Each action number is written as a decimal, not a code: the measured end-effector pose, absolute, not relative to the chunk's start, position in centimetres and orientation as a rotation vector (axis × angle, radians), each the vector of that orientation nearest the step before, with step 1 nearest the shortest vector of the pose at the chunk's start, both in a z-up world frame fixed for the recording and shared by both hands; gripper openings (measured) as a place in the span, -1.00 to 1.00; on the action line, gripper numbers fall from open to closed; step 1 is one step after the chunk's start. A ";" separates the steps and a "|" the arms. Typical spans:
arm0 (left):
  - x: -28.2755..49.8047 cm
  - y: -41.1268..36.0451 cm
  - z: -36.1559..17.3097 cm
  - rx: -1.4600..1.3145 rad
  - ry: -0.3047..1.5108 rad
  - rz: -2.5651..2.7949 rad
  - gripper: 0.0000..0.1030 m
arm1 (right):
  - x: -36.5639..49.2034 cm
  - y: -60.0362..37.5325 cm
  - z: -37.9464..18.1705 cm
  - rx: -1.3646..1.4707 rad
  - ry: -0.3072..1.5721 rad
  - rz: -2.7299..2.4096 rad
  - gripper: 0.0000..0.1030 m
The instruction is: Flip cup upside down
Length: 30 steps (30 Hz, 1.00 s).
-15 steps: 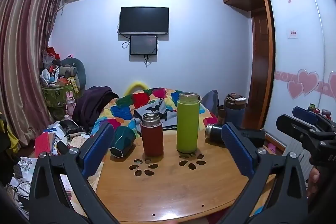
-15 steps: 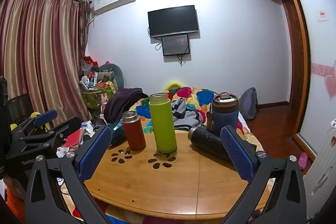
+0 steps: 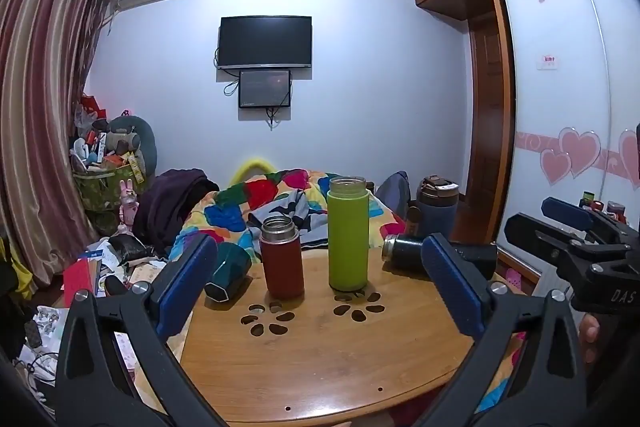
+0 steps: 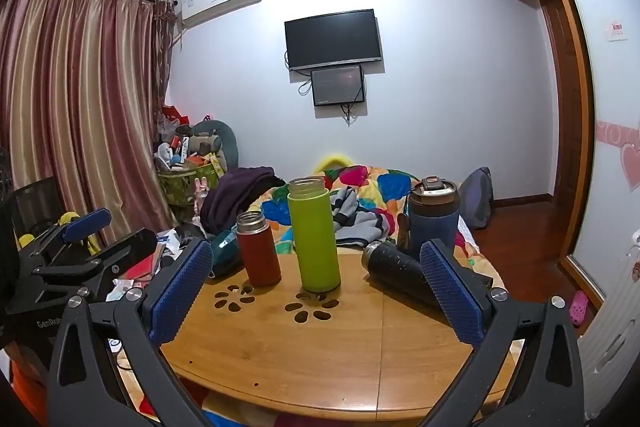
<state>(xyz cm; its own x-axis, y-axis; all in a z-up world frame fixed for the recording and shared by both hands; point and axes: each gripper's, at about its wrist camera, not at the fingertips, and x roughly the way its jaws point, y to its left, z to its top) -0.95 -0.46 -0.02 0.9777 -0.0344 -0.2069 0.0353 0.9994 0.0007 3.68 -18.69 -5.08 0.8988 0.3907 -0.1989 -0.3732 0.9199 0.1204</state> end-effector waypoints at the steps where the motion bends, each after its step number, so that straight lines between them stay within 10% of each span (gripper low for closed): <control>1: -1.0 -0.5 0.0 0.007 0.208 -0.032 1.00 | 3.6 -18.8 -5.2 0.083 0.219 0.397 1.00; 30: -1.1 -1.1 -0.2 0.033 0.199 -0.028 1.00 | 3.7 -18.6 -5.7 0.087 0.221 0.400 1.00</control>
